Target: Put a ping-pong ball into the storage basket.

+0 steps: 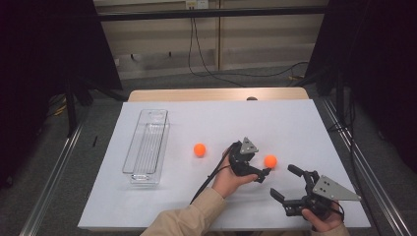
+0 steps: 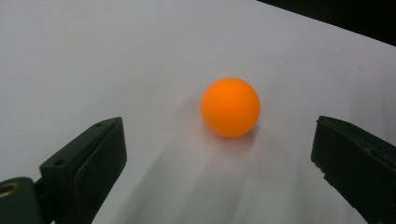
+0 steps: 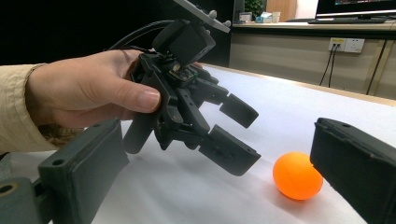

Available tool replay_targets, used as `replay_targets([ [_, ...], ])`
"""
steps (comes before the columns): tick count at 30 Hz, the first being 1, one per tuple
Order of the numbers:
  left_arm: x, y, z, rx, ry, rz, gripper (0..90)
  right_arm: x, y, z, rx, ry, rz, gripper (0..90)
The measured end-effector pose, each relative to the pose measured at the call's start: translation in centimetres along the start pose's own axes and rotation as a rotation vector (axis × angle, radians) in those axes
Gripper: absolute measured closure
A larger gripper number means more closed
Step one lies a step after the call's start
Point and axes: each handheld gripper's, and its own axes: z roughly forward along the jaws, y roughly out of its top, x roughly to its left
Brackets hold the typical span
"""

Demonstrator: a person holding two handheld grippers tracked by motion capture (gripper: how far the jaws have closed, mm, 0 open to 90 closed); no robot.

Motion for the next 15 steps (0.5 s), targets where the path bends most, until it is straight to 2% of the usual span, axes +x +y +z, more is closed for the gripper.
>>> replay_targets([
  [15,-0.01,0.02,0.53,0.002,-0.002,-0.003,4.3,0.0,0.01,0.0,0.0,0.0,0.0,2.4],
])
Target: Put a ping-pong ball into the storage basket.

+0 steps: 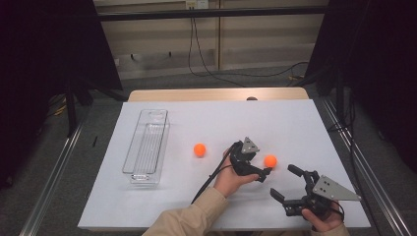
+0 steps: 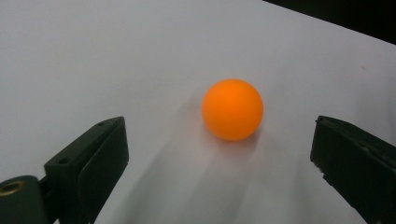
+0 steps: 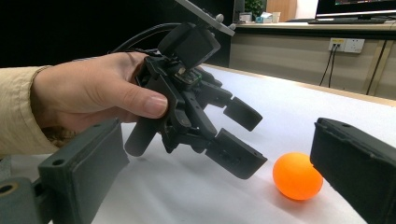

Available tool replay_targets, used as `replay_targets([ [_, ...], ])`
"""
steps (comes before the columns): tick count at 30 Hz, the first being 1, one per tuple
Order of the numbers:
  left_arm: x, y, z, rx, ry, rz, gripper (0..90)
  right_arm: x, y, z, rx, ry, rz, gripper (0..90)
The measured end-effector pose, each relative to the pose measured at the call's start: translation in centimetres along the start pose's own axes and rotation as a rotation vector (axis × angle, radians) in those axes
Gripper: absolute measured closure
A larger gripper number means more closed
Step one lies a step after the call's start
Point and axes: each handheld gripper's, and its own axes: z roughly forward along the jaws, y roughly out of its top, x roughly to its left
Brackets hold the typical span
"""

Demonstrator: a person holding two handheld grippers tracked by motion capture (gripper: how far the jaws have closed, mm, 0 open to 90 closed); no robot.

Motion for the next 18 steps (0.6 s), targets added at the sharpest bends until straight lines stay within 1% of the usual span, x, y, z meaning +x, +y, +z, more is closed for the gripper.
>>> replay_targets([
  [5,-0.05,0.01,0.16,0.003,0.006,-0.001,4.5,0.02,0.01,-0.01,0.001,0.0,0.0,2.4],
  [9,-0.09,0.04,0.35,0.003,0.0,-0.004,4.6,0.0,0.01,-0.01,0.0,0.0,0.0,2.4],
  [11,-0.08,0.1,0.39,0.01,0.004,0.001,4.8,0.0,0.01,-0.02,0.0,-0.001,0.0,2.4],
  [18,-0.27,0.22,0.69,0.011,-0.001,0.007,5.0,0.03,0.01,-0.02,0.001,0.001,0.001,2.4],
])
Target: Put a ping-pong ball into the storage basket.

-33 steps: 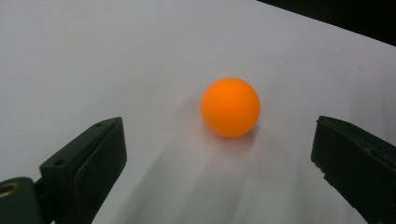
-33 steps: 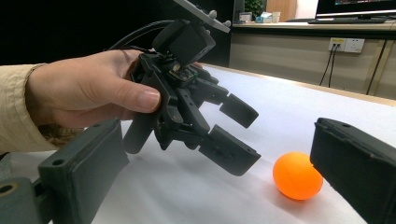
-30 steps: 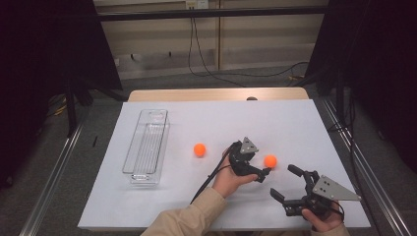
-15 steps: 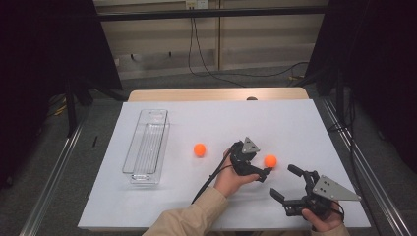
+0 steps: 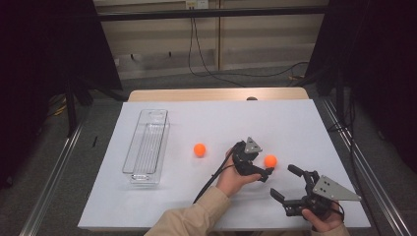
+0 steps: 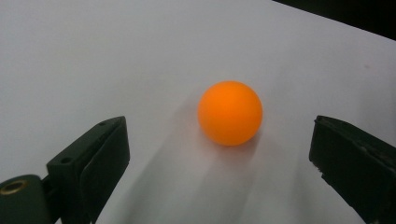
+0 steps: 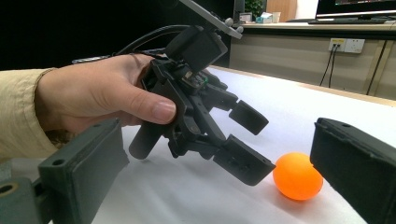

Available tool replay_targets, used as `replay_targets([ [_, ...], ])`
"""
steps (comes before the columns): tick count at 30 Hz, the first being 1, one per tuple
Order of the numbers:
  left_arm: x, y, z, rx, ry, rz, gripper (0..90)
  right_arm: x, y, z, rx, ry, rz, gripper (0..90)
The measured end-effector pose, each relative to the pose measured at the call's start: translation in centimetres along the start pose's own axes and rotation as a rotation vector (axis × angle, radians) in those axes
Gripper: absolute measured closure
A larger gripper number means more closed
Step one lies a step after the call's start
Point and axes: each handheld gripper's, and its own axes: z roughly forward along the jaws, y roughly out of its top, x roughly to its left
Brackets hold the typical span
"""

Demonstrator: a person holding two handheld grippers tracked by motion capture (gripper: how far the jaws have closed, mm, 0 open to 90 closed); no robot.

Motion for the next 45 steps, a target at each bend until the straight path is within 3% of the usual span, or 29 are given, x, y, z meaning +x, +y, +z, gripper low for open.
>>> replay_targets([
  [24,-0.1,0.2,1.1,0.02,-0.01,0.011,10.7,0.0,0.0,-0.1,-0.001,0.0,-0.001,2.5],
  [34,-0.2,0.3,1.6,0.038,-0.03,0.017,18.5,0.0,0.0,0.0,-0.001,0.0,0.001,2.6],
  [45,-0.3,0.6,2.5,0.063,-0.015,0.03,27.0,-0.1,0.0,0.0,-0.001,-0.003,0.001,2.6],
])
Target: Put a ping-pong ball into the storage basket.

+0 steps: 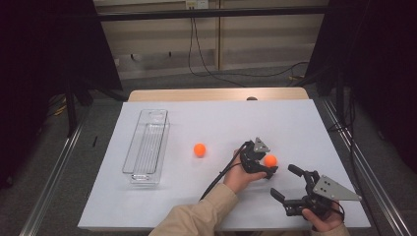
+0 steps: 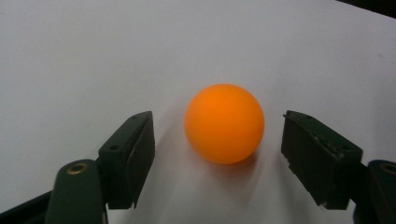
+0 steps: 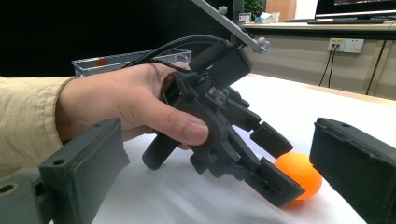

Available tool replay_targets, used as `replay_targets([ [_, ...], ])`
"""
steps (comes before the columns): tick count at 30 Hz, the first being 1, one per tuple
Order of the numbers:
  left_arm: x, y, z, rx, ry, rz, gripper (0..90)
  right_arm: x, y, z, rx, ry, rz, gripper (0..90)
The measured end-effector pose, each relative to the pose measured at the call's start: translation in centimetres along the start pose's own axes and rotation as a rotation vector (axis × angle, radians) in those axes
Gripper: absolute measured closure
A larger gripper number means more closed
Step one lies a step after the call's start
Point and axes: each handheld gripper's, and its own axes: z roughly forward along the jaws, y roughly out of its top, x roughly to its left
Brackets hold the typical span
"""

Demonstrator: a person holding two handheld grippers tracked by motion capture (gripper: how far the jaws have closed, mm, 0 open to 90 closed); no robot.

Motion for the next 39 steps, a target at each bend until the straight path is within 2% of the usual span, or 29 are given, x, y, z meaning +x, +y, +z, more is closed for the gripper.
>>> replay_targets([
  [4,0.1,0.2,0.3,0.01,0.014,0.003,30.8,0.0,0.0,0.0,0.0,0.001,-0.001,2.6],
  [9,-0.1,0.4,0.7,0.021,0.002,0.013,34.9,0.0,0.0,0.0,-0.001,-0.001,-0.001,2.6],
  [14,-0.1,0.5,1.0,0.044,0.015,0.023,38.6,-0.1,0.0,0.0,-0.001,-0.001,-0.002,2.6],
  [21,-0.1,0.6,1.0,0.044,-0.002,0.023,50.6,-0.1,0.0,0.0,-0.002,0.001,-0.002,2.6],
  [39,-0.1,1.0,-0.7,0.045,-0.038,0.014,50.9,-0.1,0.0,0.0,0.0,-0.001,-0.006,2.6],
])
